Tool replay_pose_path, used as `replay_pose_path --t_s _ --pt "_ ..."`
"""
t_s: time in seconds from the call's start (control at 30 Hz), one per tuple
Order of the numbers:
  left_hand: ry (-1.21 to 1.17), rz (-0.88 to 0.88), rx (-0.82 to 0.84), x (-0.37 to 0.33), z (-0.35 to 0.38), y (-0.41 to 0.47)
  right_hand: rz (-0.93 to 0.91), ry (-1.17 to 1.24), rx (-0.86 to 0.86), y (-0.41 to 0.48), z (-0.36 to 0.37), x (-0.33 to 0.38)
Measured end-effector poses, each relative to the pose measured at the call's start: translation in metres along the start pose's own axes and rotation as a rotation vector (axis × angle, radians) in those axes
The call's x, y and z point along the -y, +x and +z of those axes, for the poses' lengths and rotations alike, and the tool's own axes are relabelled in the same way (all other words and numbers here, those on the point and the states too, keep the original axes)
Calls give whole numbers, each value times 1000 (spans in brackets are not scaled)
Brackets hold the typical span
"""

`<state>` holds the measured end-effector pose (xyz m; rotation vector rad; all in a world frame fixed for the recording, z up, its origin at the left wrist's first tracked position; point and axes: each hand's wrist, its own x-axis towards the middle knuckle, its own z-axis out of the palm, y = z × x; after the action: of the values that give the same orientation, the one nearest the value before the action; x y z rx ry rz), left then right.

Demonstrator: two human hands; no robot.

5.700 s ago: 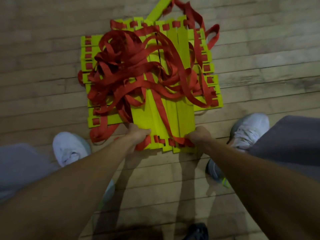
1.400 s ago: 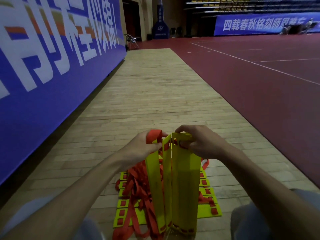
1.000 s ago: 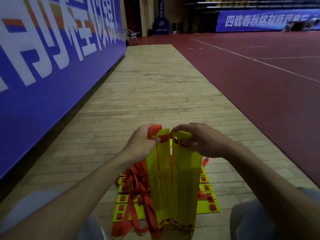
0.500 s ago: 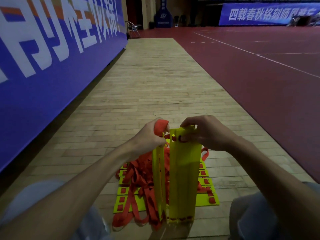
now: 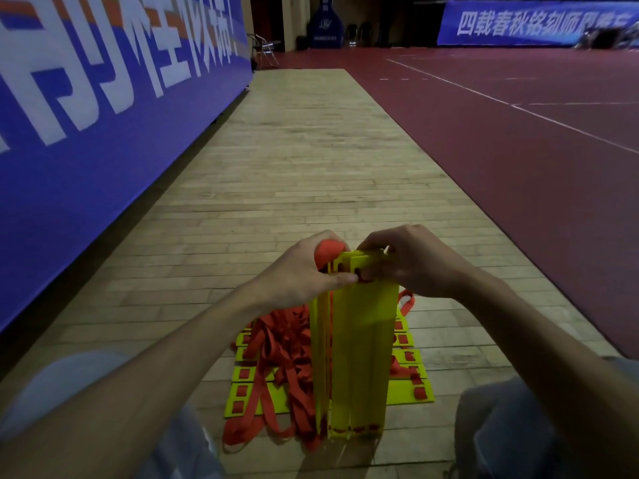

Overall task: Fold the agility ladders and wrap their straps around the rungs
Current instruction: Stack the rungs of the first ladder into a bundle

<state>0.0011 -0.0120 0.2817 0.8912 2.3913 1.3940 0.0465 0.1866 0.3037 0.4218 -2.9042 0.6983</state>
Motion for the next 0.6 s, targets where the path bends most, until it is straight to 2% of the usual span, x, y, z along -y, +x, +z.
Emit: replay_pose_path --t_s 0.17,0.33,0.6 --pt "165 16 -145 1 -4 0 30 -27 -27 0 -5 -5" --pt "160 29 -134 3 -9 -3 42 19 -50 -4 -4 -4" --pt "173 70 -151 5 -3 -4 -8 -44 -177 1 16 6"
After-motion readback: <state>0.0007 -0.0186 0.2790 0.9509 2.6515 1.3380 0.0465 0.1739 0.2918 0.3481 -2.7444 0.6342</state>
